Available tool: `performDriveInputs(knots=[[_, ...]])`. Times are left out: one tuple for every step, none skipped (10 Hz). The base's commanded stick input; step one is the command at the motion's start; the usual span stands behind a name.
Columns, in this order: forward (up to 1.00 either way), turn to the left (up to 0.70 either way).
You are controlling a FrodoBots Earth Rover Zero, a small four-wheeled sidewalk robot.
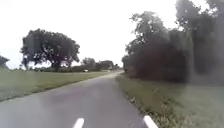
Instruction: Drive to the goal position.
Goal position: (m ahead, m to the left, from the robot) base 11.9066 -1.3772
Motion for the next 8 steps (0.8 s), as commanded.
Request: performDriveInputs(knots=[[0.69,0.34],[0.69,0.34],[0.69,0.34],[0.69,0.34],[0.69,0.34],[0.69,0.34],[0.69,0.34],[0.69,0.34]])
